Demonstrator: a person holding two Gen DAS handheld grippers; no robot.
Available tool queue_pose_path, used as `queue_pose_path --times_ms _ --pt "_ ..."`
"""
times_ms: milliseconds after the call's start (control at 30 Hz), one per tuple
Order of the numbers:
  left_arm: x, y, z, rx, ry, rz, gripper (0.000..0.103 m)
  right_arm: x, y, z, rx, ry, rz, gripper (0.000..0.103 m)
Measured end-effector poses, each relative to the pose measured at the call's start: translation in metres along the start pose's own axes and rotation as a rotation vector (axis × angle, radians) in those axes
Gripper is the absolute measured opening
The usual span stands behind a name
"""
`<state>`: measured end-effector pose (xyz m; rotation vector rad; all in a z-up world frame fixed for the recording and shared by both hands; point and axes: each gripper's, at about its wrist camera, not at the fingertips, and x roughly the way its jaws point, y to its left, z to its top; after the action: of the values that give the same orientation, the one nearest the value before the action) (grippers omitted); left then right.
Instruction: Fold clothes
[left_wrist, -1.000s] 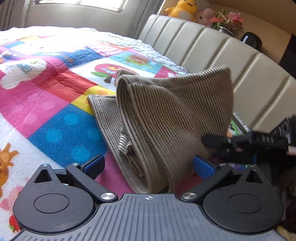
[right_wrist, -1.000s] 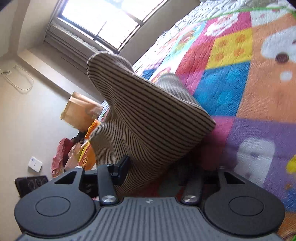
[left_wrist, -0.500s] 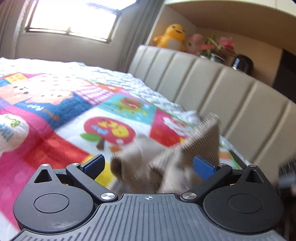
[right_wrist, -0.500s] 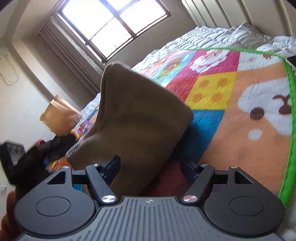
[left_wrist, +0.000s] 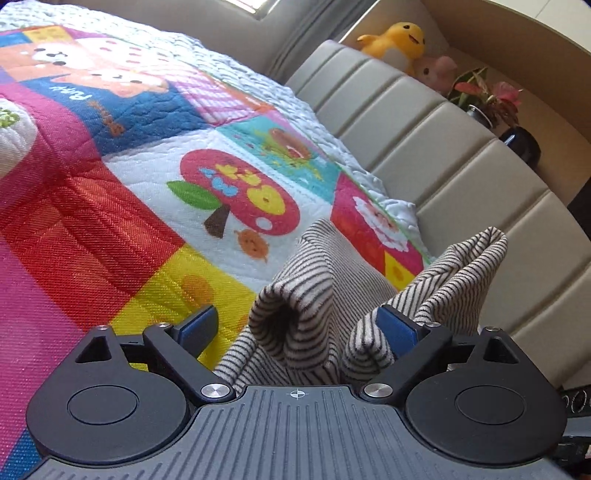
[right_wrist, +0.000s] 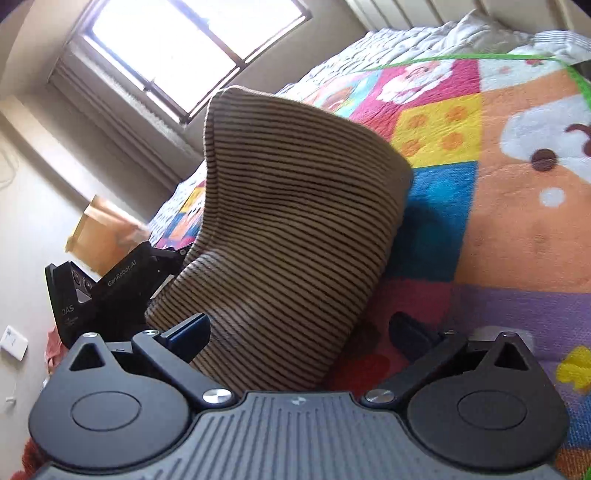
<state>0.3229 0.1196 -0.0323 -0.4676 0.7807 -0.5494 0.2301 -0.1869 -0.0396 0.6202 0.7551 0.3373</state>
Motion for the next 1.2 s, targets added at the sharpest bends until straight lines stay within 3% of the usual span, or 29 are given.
queue_pose_path --times_ms 167,367,533,667,800,900,1000,1100,1167,1200 --pt "-0.015 -0.006 -0.017 -0.011 0.003 -0.015 0.081 -0.002 0.005 -0.001 -0.228 -0.037 -0.007 0.102" --pt "-0.043 -0.028 -0.058 -0.005 0.027 -0.072 0.077 -0.022 -0.013 0.025 -0.365 -0.095 -0.153 0.103" --pt "-0.063 -0.074 -0.113 0.143 0.075 -0.111 0.077 -0.041 -0.004 0.030 -0.505 -0.157 -0.302 0.102" --pt "-0.082 -0.096 -0.136 0.205 0.086 -0.153 0.086 -0.065 0.012 0.015 -0.637 -0.239 -0.334 0.099" --pt "-0.116 -0.087 -0.128 0.158 0.001 -0.127 0.096 -0.103 0.048 -0.007 -0.750 -0.375 -0.312 0.091" --pt "-0.141 -0.077 -0.113 0.118 -0.108 -0.026 0.098 -0.118 0.075 -0.018 -0.725 -0.419 -0.227 0.090" --pt "-0.157 -0.079 -0.101 0.121 -0.192 0.068 0.098 -0.098 0.093 -0.036 -0.737 -0.367 -0.157 0.088" --pt "-0.157 -0.088 -0.089 0.148 -0.216 0.036 0.097 -0.063 0.096 -0.055 -0.755 -0.232 -0.134 0.076" --pt "-0.152 -0.097 -0.084 0.180 -0.211 0.001 0.096 -0.040 0.086 -0.066 -0.736 -0.098 -0.116 0.076" --pt "-0.149 -0.101 -0.081 0.196 -0.207 -0.012 0.096 -0.039 0.084 -0.073 -0.760 -0.090 -0.111 0.076"
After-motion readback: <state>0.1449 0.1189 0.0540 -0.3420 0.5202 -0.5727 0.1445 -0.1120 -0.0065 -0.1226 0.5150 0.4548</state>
